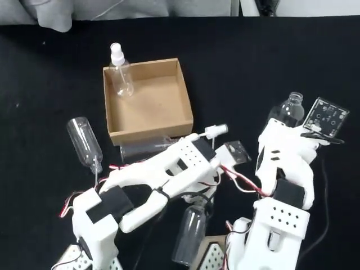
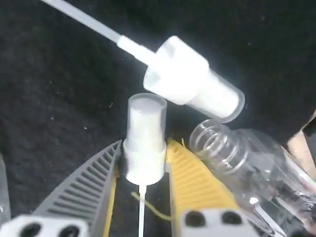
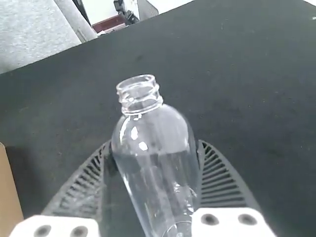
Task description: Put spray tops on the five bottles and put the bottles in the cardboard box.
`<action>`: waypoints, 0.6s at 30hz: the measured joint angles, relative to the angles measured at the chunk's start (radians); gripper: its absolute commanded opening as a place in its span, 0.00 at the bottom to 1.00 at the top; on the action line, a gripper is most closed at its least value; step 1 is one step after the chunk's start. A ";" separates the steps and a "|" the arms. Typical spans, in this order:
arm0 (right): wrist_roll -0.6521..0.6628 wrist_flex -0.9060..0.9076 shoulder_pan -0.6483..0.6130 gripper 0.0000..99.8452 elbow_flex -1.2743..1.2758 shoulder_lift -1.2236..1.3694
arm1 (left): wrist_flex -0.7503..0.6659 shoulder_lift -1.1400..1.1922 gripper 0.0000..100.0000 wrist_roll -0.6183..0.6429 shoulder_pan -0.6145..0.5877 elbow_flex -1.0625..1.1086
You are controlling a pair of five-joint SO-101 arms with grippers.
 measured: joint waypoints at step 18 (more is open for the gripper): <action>0.000 0.000 0.000 0.10 0.000 0.000 | 0.043 0.000 0.03 0.000 0.000 0.000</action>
